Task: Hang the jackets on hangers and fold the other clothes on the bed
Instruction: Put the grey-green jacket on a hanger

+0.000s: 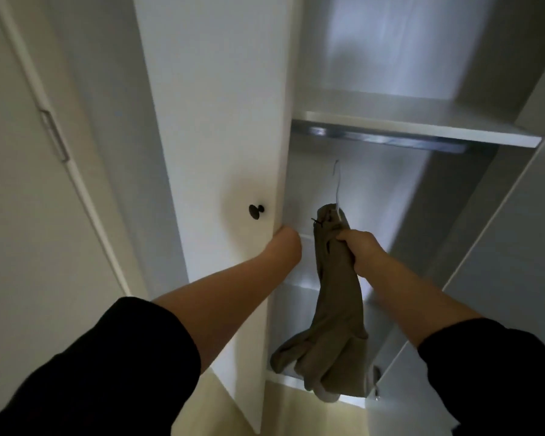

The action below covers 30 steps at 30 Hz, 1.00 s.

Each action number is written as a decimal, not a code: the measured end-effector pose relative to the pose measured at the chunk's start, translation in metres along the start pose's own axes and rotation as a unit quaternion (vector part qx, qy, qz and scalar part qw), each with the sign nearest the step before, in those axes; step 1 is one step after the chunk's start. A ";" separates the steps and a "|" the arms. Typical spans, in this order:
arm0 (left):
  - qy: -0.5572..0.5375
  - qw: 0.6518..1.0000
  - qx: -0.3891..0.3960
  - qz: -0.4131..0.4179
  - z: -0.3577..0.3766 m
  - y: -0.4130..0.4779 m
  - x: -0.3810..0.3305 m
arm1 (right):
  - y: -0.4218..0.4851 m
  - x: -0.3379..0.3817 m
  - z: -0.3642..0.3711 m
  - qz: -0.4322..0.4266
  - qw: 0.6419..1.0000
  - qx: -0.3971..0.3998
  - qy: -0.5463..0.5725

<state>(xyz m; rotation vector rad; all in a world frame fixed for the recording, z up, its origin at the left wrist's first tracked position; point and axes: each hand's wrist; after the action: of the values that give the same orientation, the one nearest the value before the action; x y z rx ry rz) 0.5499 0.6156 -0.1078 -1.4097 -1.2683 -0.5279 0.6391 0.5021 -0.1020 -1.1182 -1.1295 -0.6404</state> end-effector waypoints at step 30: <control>-0.158 0.961 -0.099 -0.203 0.314 -0.257 -0.058 | -0.200 -0.105 0.221 0.071 0.983 0.138 0.098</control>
<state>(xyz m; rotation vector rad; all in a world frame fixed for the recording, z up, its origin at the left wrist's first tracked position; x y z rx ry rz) 0.2001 0.8273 -0.1396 -1.4412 -1.8259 -0.7439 0.3481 0.6233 -0.1231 -0.8681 -0.9278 -0.4558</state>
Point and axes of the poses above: each hand's wrist, its own y-axis towards the middle knuckle, its own z-axis out of the palm, x = y × z, and after that the axes turned 11 degrees about y, right-handed
